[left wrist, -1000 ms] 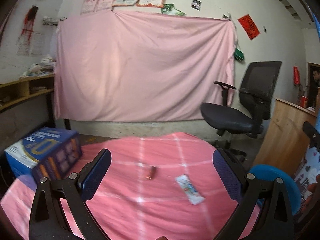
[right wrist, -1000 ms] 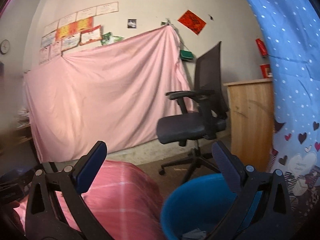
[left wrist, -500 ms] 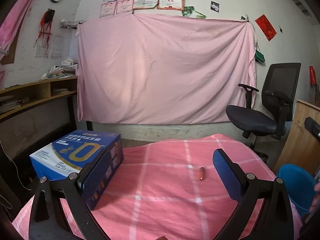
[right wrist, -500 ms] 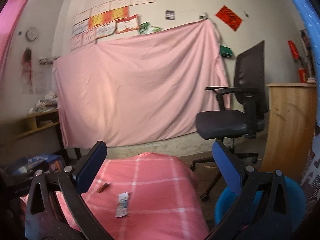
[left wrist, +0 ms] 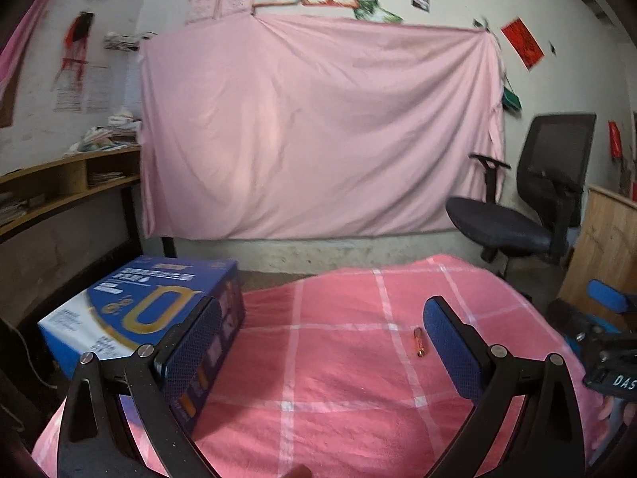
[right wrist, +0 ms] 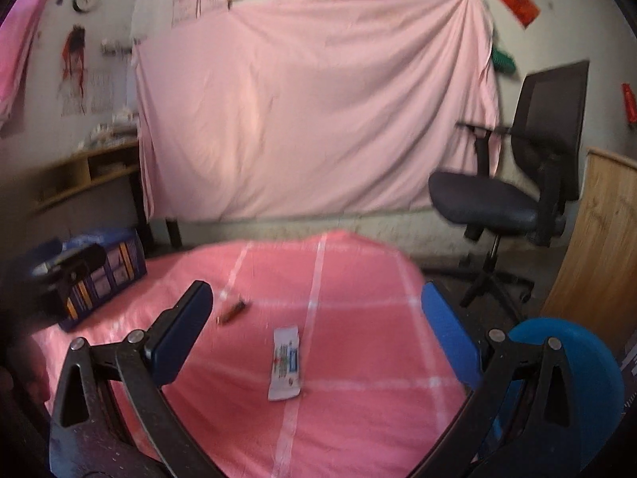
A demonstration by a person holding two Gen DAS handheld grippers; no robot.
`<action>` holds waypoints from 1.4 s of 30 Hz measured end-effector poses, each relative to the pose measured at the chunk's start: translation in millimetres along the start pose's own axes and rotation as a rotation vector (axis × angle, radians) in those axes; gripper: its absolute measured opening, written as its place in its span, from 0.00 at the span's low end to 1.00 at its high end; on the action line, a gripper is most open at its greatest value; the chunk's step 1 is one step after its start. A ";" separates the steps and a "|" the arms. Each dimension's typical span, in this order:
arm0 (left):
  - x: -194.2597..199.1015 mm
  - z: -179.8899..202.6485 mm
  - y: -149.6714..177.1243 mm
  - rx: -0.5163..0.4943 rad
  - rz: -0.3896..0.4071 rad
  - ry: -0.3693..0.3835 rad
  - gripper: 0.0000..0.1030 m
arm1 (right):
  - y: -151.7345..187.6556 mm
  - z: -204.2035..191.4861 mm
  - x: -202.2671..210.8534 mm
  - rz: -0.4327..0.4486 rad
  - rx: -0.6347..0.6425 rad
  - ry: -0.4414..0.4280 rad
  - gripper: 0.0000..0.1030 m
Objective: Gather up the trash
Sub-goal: 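Move both open tools back over the battery and white strip on the bed, then grasp orange battery with left tool while right tool grasps white strip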
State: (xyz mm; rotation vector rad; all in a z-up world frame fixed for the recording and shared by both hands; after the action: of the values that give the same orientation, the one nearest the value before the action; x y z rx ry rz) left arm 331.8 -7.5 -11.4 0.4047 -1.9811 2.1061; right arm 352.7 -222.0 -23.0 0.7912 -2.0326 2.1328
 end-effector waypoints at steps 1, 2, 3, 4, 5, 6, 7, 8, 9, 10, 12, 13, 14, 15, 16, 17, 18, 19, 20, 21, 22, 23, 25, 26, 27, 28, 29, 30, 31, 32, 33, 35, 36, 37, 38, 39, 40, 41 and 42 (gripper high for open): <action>-4.9 0.2 0.5 -0.008 -0.014 0.011 0.97 | 4.1 -0.5 -4.3 -0.025 -0.001 -0.007 1.00; -10.6 2.0 2.2 -0.015 -0.037 0.024 0.97 | 7.7 -1.3 -8.6 -0.049 0.001 -0.012 1.00; -17.2 3.1 4.1 -0.015 -0.061 0.036 0.96 | 11.7 -1.9 -13.1 -0.075 0.005 -0.018 1.00; -21.7 4.1 4.8 -0.012 -0.080 0.045 0.96 | 15.8 -2.4 -17.8 -0.103 0.010 -0.020 1.00; -26.4 4.5 6.6 -0.007 -0.099 0.055 0.96 | 19.0 -2.8 -21.5 -0.126 0.013 -0.022 1.00; -31.3 5.0 8.5 -0.002 -0.118 0.067 0.96 | 22.5 -3.4 -25.9 -0.151 0.014 -0.028 1.00; -34.7 6.4 8.9 0.000 -0.131 0.075 0.95 | 25.6 -4.0 -30.0 -0.172 0.014 -0.037 0.97; -40.5 8.1 10.7 -0.001 -0.156 0.086 0.94 | 28.6 -3.7 -33.7 -0.193 0.015 -0.044 0.95; -45.4 10.0 12.9 -0.003 -0.178 0.098 0.91 | 32.0 -4.1 -38.5 -0.218 0.015 -0.055 0.92; -48.8 12.2 13.2 -0.005 -0.196 0.111 0.87 | 34.6 -6.4 -41.9 -0.236 0.017 -0.066 0.88; -58.4 23.0 17.6 -0.014 -0.245 0.141 0.80 | 39.5 -8.7 -47.9 -0.273 0.023 -0.081 0.80; -62.7 26.3 18.8 -0.016 -0.264 0.158 0.77 | 42.7 -9.8 -51.3 -0.297 0.030 -0.088 0.79; -66.9 30.0 20.1 -0.018 -0.284 0.175 0.75 | 45.3 -10.3 -54.1 -0.317 0.035 -0.093 0.79; -70.3 32.9 20.3 -0.018 -0.299 0.190 0.72 | 47.5 -10.6 -56.2 -0.333 0.035 -0.097 0.79; -74.5 37.4 21.1 -0.021 -0.320 0.212 0.71 | 49.6 -11.2 -58.7 -0.350 0.032 -0.108 0.79; -78.1 40.7 23.3 -0.026 -0.341 0.226 0.71 | 51.0 -12.3 -60.2 -0.363 0.031 -0.117 0.79; -83.6 45.1 26.6 -0.037 -0.370 0.235 0.71 | 52.4 -12.5 -61.4 -0.373 0.032 -0.120 0.79; -87.9 47.8 28.6 -0.044 -0.392 0.239 0.70 | 52.9 -12.8 -61.6 -0.376 0.034 -0.120 0.79; -92.0 50.1 30.9 -0.047 -0.414 0.248 0.67 | 53.2 -13.1 -61.3 -0.378 0.038 -0.120 0.79; -96.1 51.9 32.4 -0.048 -0.436 0.261 0.60 | 53.9 -12.8 -61.0 -0.382 0.045 -0.118 0.79; -99.0 52.7 33.4 -0.046 -0.447 0.266 0.57 | 54.7 -12.8 -61.2 -0.386 0.050 -0.116 0.77; -101.0 52.9 33.0 -0.042 -0.452 0.270 0.57 | 55.1 -11.6 -61.5 -0.389 0.053 -0.112 0.76; -103.6 54.0 30.1 -0.033 -0.454 0.285 0.56 | 54.1 -7.2 -62.7 -0.393 0.057 -0.096 0.66; -104.1 54.5 29.8 -0.031 -0.457 0.294 0.53 | 54.2 -4.2 -63.4 -0.396 0.054 -0.089 0.63; -105.8 55.8 29.9 -0.034 -0.465 0.303 0.49 | 53.9 -1.5 -63.8 -0.398 0.046 -0.088 0.57; -108.9 56.7 30.3 -0.038 -0.471 0.307 0.47 | 53.6 1.2 -64.3 -0.399 0.038 -0.089 0.53; -110.4 57.7 30.5 -0.041 -0.475 0.309 0.46 | 53.2 4.1 -65.5 -0.400 0.027 -0.089 0.51; -111.7 58.5 30.4 -0.046 -0.477 0.307 0.44 | 52.8 6.9 -67.1 -0.402 0.016 -0.089 0.46; -112.7 59.9 30.9 -0.050 -0.479 0.305 0.42 | 52.5 8.2 -68.3 -0.403 0.006 -0.098 0.46; -113.9 60.8 31.0 -0.054 -0.480 0.303 0.41 | 52.3 9.9 -69.9 -0.405 -0.007 -0.108 0.46; -114.5 61.2 30.9 -0.059 -0.482 0.300 0.39 | 51.5 12.8 -71.7 -0.406 -0.025 -0.121 0.46; -116.2 62.2 31.6 -0.061 -0.486 0.301 0.36 | 50.8 15.4 -74.6 -0.408 -0.049 -0.138 0.46; -117.3 62.4 31.9 -0.060 -0.488 0.302 0.33 | 50.3 16.5 -75.8 -0.408 -0.058 -0.144 0.46; -120.1 63.1 31.6 -0.060 -0.490 0.305 0.27 | 50.1 16.8 -76.7 -0.408 -0.063 -0.147 0.45; -121.3 63.7 31.8 -0.060 -0.492 0.307 0.24 | 50.2 16.1 -77.1 -0.409 -0.063 -0.146 0.45; -121.4 64.6 32.2 -0.065 -0.496 0.314 0.17 | 50.1 15.6 -76.9 -0.408 -0.058 -0.144 0.45; -121.2 66.2 32.1 -0.069 -0.497 0.322 0.10 | 50.4 14.9 -76.4 -0.407 -0.055 -0.142 0.45; -120.6 67.5 32.2 -0.075 -0.497 0.332 0.07 | 50.7 14.8 -75.9 -0.407 -0.054 -0.141 0.45; -120.0 68.6 32.0 -0.082 -0.495 0.338 0.07 | 50.6 15.0 -75.3 -0.405 -0.056 -0.143 0.45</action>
State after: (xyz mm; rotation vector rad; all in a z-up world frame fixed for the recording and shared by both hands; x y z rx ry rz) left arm 436.7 -74.8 -79.4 0.4356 -1.5718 1.6536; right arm 401.3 -220.6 -101.0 1.2532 -1.7878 1.8332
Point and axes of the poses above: each gripper's, at about its wrist camera, not at the fingertips, and x roughly against the way its jaws point, z to its right, y to its underside, the point moved 6 cm from there along -x, roughly the way its jaws point, and after that the axes turned 2 degrees about x, right-handed, at the moved point
